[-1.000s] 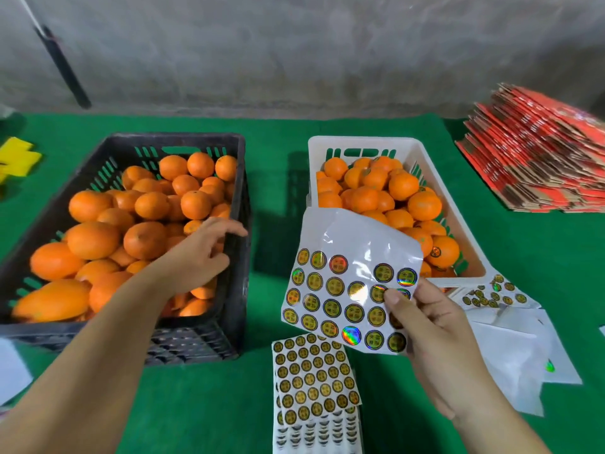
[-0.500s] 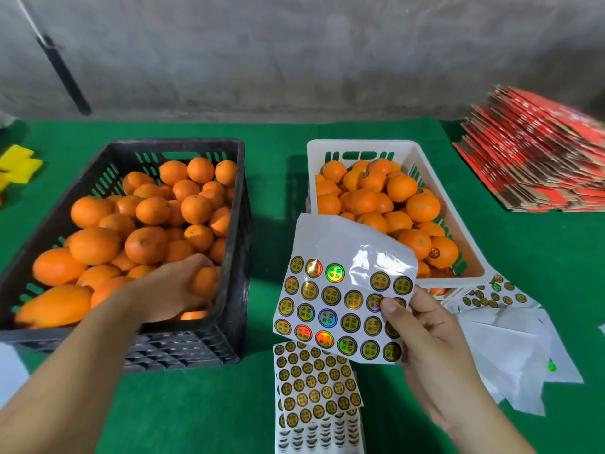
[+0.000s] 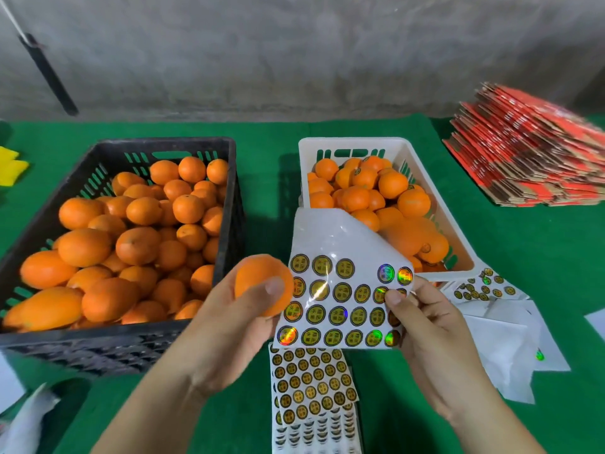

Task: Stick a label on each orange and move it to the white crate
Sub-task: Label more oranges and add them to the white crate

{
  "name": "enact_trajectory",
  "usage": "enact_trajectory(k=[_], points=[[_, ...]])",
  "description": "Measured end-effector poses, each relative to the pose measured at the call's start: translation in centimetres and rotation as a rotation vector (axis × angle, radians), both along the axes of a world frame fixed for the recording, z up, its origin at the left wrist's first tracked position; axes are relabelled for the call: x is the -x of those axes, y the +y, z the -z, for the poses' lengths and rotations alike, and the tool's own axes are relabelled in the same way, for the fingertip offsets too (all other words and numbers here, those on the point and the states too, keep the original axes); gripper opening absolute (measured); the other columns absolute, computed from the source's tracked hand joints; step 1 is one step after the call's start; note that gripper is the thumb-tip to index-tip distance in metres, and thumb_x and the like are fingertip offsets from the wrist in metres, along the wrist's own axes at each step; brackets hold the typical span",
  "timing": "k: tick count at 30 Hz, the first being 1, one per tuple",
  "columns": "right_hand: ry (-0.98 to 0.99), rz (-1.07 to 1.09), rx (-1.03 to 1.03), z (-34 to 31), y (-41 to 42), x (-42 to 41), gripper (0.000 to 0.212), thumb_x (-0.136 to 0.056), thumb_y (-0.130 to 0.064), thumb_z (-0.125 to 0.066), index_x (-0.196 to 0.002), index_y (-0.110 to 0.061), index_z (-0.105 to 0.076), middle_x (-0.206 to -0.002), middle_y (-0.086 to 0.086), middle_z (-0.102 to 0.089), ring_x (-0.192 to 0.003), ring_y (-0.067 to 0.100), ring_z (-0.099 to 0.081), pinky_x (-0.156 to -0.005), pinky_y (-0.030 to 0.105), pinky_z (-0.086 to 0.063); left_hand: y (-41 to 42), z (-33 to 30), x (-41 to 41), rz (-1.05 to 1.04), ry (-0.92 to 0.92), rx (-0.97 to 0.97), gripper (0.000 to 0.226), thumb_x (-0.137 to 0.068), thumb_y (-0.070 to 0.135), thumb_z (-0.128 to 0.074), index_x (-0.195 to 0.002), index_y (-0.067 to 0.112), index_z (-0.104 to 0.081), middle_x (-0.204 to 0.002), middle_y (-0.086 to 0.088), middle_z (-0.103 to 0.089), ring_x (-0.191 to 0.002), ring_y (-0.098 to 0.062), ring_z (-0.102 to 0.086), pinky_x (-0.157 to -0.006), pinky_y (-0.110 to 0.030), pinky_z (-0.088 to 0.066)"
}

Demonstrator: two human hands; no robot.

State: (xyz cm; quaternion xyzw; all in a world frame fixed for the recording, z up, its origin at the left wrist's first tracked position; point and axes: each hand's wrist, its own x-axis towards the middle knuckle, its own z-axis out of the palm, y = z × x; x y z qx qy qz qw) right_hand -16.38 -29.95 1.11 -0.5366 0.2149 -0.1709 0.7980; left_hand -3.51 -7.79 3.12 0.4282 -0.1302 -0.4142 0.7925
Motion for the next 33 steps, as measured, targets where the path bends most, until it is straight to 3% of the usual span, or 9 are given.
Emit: enact_trajectory(k=[2,4,6,8,13,17,22,27,33], points=[[0.109,0.130,0.203,-0.1,0.0,0.1,0.038,-0.095,-0.008,-0.071,-0.130,-0.020,-0.065,-0.109,0.010,-0.074,-0.097,0.015,-0.072,-0.093,0.048,-0.059,-0.9,0.1,0.9,-0.090,-0.009,-0.082,0.073,-0.069,0.028,-0.093,-0.130,0.017,-0.056,-0.130,-0.025,-0.065,-0.119,-0.048,-0.065,-0.096,-0.052,-0.058],[0.159,0.301,0.673,-0.6,0.5,0.5,0.046,-0.095,-0.010,-0.075,-0.133,-0.028,-0.055,-0.124,0.004,-0.058,-0.109,0.011,-0.061,-0.100,0.043,-0.052,-1.3,0.0,1.7,-0.166,-0.130,-0.237,0.066,-0.062,0.031,-0.091,-0.121,0.029,-0.061,-0.117,-0.014,-0.070,-0.100,-0.037,-0.073,-0.082,-0.040,-0.061],[-0.026,0.352,1.283,-1.7,0.9,1.3,0.044,-0.098,-0.021,-0.073,-0.135,-0.033,-0.054,-0.129,-0.004,-0.043,-0.118,0.017,-0.048,-0.103,0.034,-0.042,-1.4,-0.1,2.4,-0.184,-0.308,-0.354,0.075,-0.060,0.036,-0.091,-0.127,0.038,-0.058,-0.108,0.002,-0.071,-0.087,-0.023,-0.074,-0.071,-0.031,-0.059],[-0.200,0.145,1.576,-2.9,1.6,1.6,0.040,-0.098,-0.031,-0.069,-0.137,-0.031,-0.060,-0.130,-0.005,-0.049,-0.120,0.019,-0.046,-0.101,0.031,-0.037,-1.3,-0.3,3.0,-0.139,-0.473,-0.356,0.079,-0.064,0.036,-0.091,-0.134,0.038,-0.053,-0.104,0.012,-0.068,-0.083,-0.017,-0.074,-0.066,-0.027,-0.058],[-0.158,-0.184,1.411,-4.0,1.7,0.8,0.039,-0.097,-0.030,-0.072,-0.134,-0.017,-0.071,-0.121,-0.003,-0.066,-0.111,0.019,-0.063,-0.091,0.035,-0.051,-1.2,-1.4,3.6,-0.088,-0.703,-0.285,0.069,-0.073,0.032,-0.092,-0.131,0.027,-0.055,-0.110,0.009,-0.064,-0.083,-0.015,-0.072,-0.064,-0.024,-0.058],[-0.158,-0.284,1.090,-4.6,0.7,0.6,0.028,-0.094,-0.018,-0.074,-0.121,-0.019,-0.079,-0.103,-0.007,-0.074,-0.092,0.014,-0.071,-0.080,0.029,-0.055,-0.7,-2.1,3.3,-0.041,-0.852,-0.308,0.077,-0.073,0.040,-0.093,-0.136,0.028,-0.050,-0.124,0.006,-0.062,-0.105,-0.020,-0.070,-0.074,-0.023,-0.058],[-0.116,-0.265,0.962,-5.0,0.4,0.9,0.014,-0.093,-0.018,-0.073,-0.104,-0.023,-0.081,-0.090,-0.009,-0.077,-0.083,0.016,-0.073,-0.075,0.034,-0.058,-1.1,-2.3,3.6,-0.045,-0.936,-0.366,0.087,-0.066,0.051,-0.094,-0.138,0.036,-0.049,-0.129,0.012,-0.059,-0.114,-0.012,-0.066,-0.079,-0.020,-0.056],[-0.113,-0.230,1.044,-5.0,0.1,1.7,0.015,-0.092,-0.033,-0.080,-0.106,-0.030,-0.075,-0.095,-0.007,-0.068,-0.090,0.020,-0.067,-0.078,0.032,-0.054,-1.1,-2.2,3.8,-0.097,-0.790,-0.220,0.078,-0.073,0.044,-0.093,-0.136,0.025,-0.050,-0.128,0.000,-0.059,-0.111,-0.029,-0.067,-0.077,-0.031,-0.061],[-0.102,0.086,0.523,-5.8,0.8,1.4,0.009,-0.083,-0.034,-0.075,-0.087,-0.030,-0.083,-0.074,-0.003,-0.072,-0.071,0.008,-0.064,-0.066,0.015,-0.050,-1.3,-2.1,3.9,-0.076,-0.815,-0.248,0.078,-0.072,0.045,-0.093,-0.136,0.031,-0.049,-0.131,0.010,-0.058,-0.113,-0.023,-0.068,-0.077,-0.029,-0.062]])
